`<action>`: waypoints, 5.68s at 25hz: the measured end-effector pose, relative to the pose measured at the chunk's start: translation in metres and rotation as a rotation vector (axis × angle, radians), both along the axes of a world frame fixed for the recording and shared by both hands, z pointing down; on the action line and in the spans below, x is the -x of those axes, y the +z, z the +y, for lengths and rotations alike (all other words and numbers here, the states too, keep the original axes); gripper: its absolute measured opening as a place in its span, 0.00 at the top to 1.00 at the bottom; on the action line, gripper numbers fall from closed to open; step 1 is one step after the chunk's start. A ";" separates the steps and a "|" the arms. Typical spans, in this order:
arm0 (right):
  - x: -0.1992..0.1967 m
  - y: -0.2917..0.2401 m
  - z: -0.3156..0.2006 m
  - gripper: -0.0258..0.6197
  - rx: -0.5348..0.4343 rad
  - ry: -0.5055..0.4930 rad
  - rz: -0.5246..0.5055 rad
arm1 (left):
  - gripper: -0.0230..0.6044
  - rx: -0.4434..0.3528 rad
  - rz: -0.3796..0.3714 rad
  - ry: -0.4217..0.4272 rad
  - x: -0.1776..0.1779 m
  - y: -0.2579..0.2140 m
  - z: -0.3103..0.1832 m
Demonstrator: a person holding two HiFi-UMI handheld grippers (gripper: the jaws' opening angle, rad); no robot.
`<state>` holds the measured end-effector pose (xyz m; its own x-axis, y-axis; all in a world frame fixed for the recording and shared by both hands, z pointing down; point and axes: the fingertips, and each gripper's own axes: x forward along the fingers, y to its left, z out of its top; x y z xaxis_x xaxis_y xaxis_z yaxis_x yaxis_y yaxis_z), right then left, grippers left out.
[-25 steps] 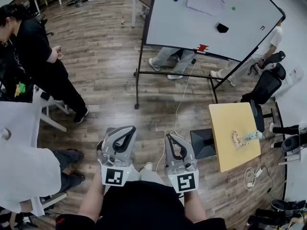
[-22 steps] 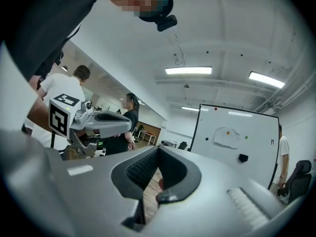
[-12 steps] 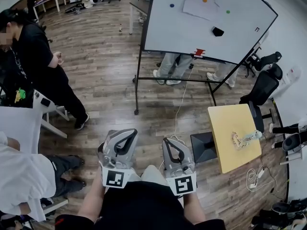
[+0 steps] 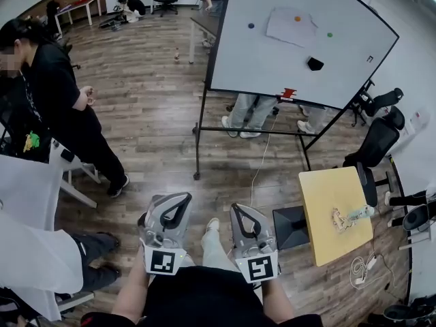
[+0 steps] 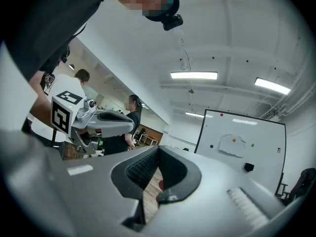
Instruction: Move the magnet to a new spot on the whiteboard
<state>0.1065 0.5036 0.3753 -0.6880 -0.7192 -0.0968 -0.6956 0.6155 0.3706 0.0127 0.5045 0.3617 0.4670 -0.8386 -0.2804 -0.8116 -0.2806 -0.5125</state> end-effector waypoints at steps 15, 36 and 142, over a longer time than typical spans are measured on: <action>0.002 0.008 -0.168 0.96 0.000 -0.049 -0.013 | 0.96 0.028 0.001 -0.054 0.001 0.014 -0.157; -0.027 -0.008 -0.321 0.96 -0.039 -0.146 -0.018 | 0.96 -0.008 -0.030 -0.139 -0.040 -0.002 -0.303; 0.009 -0.071 -0.802 0.74 -0.027 0.391 0.319 | 0.96 -0.089 0.020 0.253 0.010 -0.037 -0.732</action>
<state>0.0973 -0.2980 0.3041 -0.3660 -0.9292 0.0521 -0.7216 0.3187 0.6146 0.0029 -0.2270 0.3251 0.6525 -0.6672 -0.3593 -0.7314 -0.4305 -0.5290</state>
